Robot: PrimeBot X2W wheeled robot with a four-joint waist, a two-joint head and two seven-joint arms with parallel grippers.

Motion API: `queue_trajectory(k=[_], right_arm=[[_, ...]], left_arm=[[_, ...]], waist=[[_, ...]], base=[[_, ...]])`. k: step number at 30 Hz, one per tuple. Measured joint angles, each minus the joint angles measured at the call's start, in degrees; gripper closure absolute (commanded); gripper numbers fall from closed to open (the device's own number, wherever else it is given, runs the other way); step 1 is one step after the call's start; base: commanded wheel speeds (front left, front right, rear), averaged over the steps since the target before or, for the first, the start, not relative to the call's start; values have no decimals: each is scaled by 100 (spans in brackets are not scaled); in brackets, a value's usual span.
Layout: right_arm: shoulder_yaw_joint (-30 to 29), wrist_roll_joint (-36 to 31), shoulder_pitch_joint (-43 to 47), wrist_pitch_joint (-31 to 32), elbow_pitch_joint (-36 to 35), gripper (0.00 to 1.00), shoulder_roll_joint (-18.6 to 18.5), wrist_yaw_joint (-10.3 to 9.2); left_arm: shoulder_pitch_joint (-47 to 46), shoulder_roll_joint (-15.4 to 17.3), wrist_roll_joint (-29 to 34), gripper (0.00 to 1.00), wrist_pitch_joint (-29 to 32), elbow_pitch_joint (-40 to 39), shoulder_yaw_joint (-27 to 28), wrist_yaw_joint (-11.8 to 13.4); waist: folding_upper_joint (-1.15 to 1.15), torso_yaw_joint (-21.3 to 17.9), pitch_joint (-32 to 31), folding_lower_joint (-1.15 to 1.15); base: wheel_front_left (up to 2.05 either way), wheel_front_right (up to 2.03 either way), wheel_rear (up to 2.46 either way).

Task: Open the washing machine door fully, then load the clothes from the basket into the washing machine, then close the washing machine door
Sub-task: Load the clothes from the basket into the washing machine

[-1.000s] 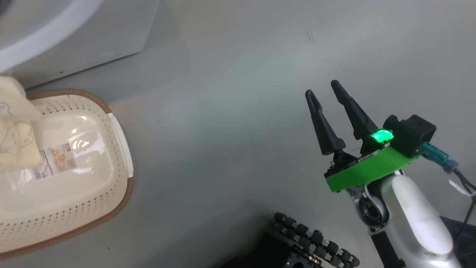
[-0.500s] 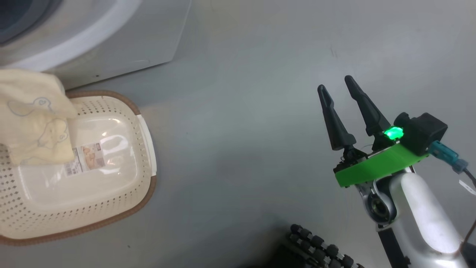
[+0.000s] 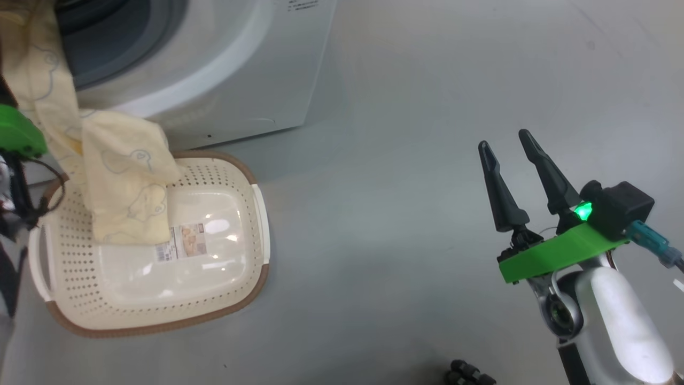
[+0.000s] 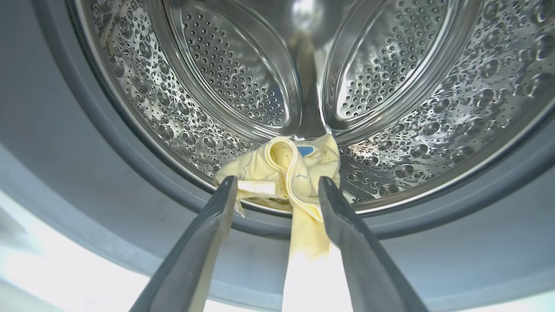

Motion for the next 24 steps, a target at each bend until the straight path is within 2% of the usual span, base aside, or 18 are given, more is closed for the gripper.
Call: queue_trajectory(k=[7,13,14,24], right_arm=[[-249,-190,359,218,-151,0,1,0],[-392,-335,605,386,-318,0,0,0],[-466,-380,701,439,-386,0,0,0],[-541,-590,1209,760,-637,0,0,0]], left_arm=[[1194,-405,37,0,-88,-727,13,41],[2117,-686,310,0,-98,-1537,164,41],[2449,-871,449,0,-104,-1829,237,41],[3857,-1332,1003,0,-104,-2458,368,23]], waist=[[0,349,-473,0],[0,579,-814,0],[0,674,-939,0],[0,982,-1684,0]], base=[[0,0,0],[0,0,0],[0,0,0],[0,0,0]])
